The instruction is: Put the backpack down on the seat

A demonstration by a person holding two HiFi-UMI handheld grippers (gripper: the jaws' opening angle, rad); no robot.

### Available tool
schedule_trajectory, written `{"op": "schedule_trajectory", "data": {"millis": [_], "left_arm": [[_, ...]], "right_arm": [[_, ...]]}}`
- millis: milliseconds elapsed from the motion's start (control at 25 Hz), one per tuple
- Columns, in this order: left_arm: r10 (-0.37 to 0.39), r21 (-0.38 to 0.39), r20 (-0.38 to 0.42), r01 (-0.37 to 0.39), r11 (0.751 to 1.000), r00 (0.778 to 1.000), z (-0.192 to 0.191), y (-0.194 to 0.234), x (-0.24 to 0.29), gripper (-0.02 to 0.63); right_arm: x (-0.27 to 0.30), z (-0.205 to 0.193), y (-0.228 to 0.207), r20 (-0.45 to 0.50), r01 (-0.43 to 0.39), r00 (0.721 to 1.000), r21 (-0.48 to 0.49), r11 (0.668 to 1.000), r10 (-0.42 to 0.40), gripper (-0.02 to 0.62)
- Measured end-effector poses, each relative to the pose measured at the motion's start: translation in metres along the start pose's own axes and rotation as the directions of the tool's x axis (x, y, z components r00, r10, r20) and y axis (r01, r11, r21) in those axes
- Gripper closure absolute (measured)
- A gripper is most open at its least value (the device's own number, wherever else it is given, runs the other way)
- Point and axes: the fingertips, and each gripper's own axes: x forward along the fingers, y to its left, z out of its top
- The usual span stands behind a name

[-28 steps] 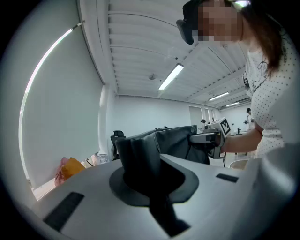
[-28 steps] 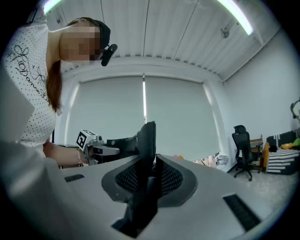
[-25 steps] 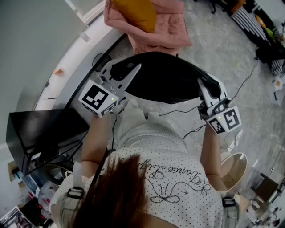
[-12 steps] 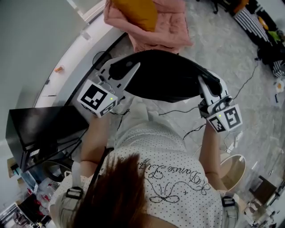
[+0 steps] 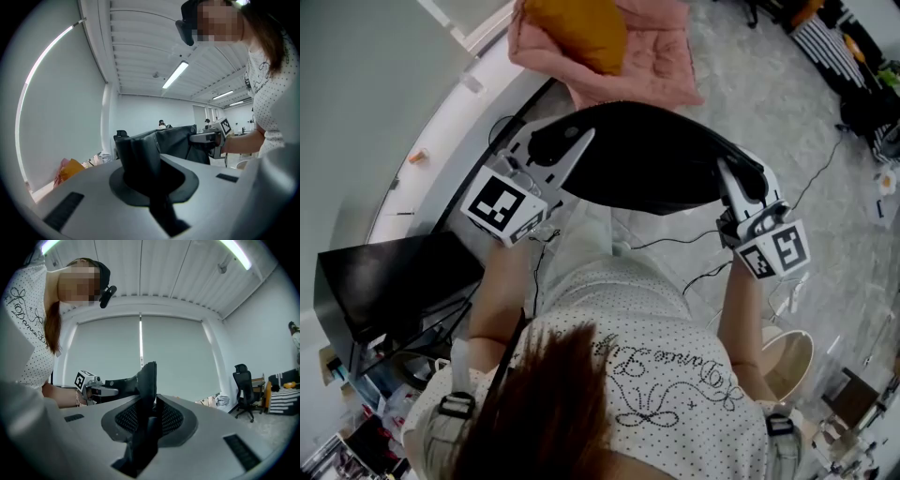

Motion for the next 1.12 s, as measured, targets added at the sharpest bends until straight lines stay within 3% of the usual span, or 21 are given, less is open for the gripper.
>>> {"op": "schedule_trajectory", "data": {"millis": [440,680,1120], "left_arm": [[-0.028,-0.027,0.015,0.028,0.999,0.999,-0.002,0.111,0.050,0.574],[-0.079,-0.024,0.004,0.079,0.997,0.997,-0.004,0.179,0.077,0.574],[-0.049,-0.054,-0.012,0.049,0.997,0.999,-0.011,0.202,0.103,0.575]], "right_arm": [[0.102,0.008,-0.059,-0.018,0.040,0.999,-0.007,0.999,-0.040,0.506],[0.162,0.008,-0.091,-0.025,0.083,0.996,0.016,0.996,-0.083,0.506],[0.187,0.005,-0.123,-0.046,0.059,0.997,0.033,0.998,-0.057,0.506]]}}
